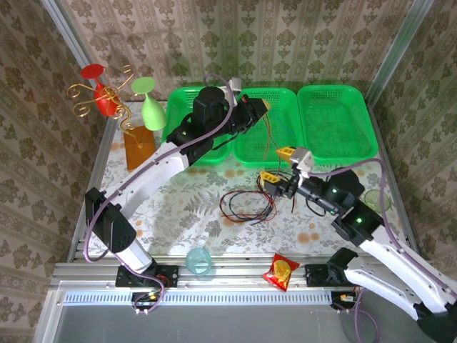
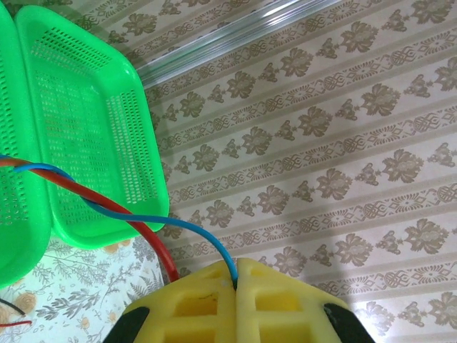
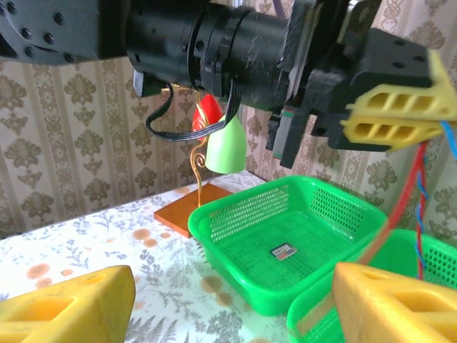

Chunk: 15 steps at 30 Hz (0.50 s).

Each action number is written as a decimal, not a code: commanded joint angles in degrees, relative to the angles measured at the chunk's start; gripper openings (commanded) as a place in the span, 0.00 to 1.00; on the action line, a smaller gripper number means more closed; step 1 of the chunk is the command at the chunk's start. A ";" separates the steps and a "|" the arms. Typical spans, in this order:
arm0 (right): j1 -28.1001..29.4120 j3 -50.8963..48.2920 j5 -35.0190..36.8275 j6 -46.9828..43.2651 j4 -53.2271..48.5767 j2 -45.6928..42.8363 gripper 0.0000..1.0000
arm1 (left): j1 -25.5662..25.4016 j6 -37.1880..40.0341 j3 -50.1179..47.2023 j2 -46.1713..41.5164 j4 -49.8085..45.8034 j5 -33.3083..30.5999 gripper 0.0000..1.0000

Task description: Untangle the cables

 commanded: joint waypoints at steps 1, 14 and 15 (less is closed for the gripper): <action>0.76 -2.50 6.46 -3.27 11.08 4.11 0.76 | -0.47 -0.73 2.60 0.18 1.69 0.13 0.00; -0.13 -2.06 12.91 -2.68 14.82 7.55 0.76 | -0.90 -0.57 1.58 -0.36 2.17 0.00 0.00; -0.79 -1.99 12.48 -1.78 14.95 8.00 0.76 | -1.03 -0.51 1.26 -0.46 2.29 -0.18 0.00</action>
